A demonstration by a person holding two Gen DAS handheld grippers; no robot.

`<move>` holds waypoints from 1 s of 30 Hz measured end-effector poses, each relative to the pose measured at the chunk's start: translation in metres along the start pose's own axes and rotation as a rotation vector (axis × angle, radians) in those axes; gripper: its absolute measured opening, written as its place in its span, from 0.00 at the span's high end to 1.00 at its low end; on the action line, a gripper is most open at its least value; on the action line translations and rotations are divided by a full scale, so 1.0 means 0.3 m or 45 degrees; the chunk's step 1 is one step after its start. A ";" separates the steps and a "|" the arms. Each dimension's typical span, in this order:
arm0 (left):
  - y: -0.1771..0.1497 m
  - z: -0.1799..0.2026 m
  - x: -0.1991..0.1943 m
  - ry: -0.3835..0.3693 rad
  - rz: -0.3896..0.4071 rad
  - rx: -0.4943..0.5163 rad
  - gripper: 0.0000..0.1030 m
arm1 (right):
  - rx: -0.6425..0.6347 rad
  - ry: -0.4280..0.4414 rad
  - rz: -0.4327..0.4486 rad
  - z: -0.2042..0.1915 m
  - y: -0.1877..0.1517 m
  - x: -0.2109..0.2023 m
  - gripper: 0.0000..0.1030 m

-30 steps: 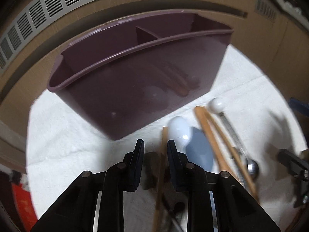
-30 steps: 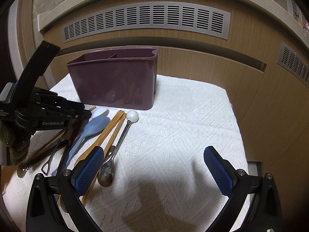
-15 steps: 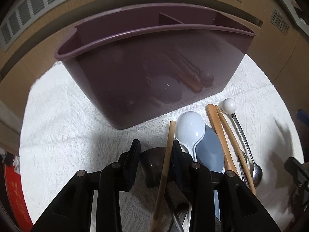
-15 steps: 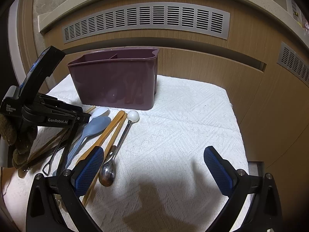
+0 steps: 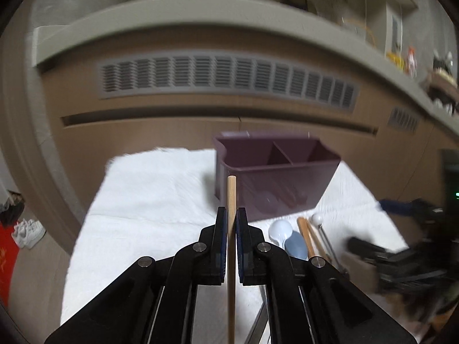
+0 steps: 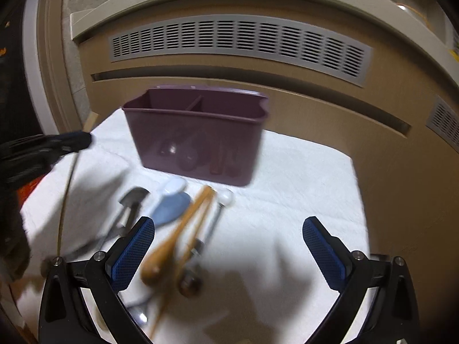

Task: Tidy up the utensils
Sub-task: 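Lift the chopstick and white spoon and carry both over the purple caddy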

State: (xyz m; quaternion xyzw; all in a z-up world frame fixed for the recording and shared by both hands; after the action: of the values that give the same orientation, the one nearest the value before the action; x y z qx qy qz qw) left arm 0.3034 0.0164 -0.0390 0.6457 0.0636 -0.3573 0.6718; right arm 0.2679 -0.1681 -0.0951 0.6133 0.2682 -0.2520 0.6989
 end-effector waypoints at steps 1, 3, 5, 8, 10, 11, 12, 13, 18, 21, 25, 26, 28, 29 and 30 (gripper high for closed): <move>0.001 -0.021 -0.031 -0.007 0.020 -0.025 0.94 | 0.000 0.012 -0.012 -0.024 0.018 0.021 0.04; -0.002 -0.047 -0.077 -0.019 0.050 -0.063 0.94 | 0.007 0.042 -0.046 -0.076 0.047 0.069 0.17; -0.005 -0.054 -0.115 -0.021 0.075 -0.087 0.94 | 0.011 0.063 -0.105 -0.135 0.069 0.135 0.27; -0.001 -0.089 -0.156 -0.036 0.101 -0.104 0.94 | 0.027 0.035 -0.201 -0.205 0.078 0.239 0.32; -0.014 -0.090 -0.172 -0.052 0.113 -0.117 0.94 | 0.023 -0.002 -0.239 -0.240 0.073 0.293 0.32; -0.017 -0.098 -0.178 -0.064 0.116 -0.125 0.94 | 0.016 -0.016 -0.256 -0.255 0.071 0.315 0.32; -0.021 -0.102 -0.184 -0.070 0.120 -0.130 0.94 | 0.012 -0.021 -0.279 -0.271 0.068 0.337 0.32; -0.025 -0.109 -0.192 -0.079 0.124 -0.135 0.94 | 0.010 -0.024 -0.298 -0.281 0.064 0.352 0.32; -0.033 -0.127 -0.210 -0.132 0.125 -0.182 0.94 | -0.015 -0.005 -0.345 -0.304 0.040 0.364 0.67; -0.041 -0.122 -0.213 -0.139 0.091 -0.202 0.94 | -0.054 0.049 -0.344 -0.310 0.027 0.321 0.67; -0.065 -0.094 -0.223 -0.111 0.051 -0.179 0.94 | -0.106 0.090 -0.256 -0.309 0.012 0.206 0.67; -0.069 -0.085 -0.226 -0.106 0.043 -0.171 0.94 | -0.111 0.105 -0.234 -0.309 0.008 0.175 0.67; -0.077 -0.062 -0.228 -0.092 0.028 -0.152 0.94 | -0.110 0.135 -0.199 -0.302 -0.002 0.116 0.67; -0.080 -0.055 -0.225 -0.083 0.022 -0.149 0.94 | -0.110 0.145 -0.183 -0.296 -0.007 0.087 0.67; -0.081 -0.046 -0.224 -0.075 0.018 -0.150 0.94 | -0.112 0.154 -0.165 -0.286 -0.004 0.069 0.67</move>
State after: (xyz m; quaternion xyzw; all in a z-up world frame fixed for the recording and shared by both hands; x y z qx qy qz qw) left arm 0.2456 0.0580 -0.0244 0.5946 0.0604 -0.3670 0.7128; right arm 0.2765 -0.0837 -0.1191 0.5774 0.3598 -0.2473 0.6899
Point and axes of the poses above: each gripper's, at about its wrist camera, not at the fingertips, and x roughly the way its jaws point, z to its right, y to its top, the point moved 8 cm from there along x, roughly the way its jaws point, and after that the axes turned 4 degrees about -y, right-handed, at the moved point
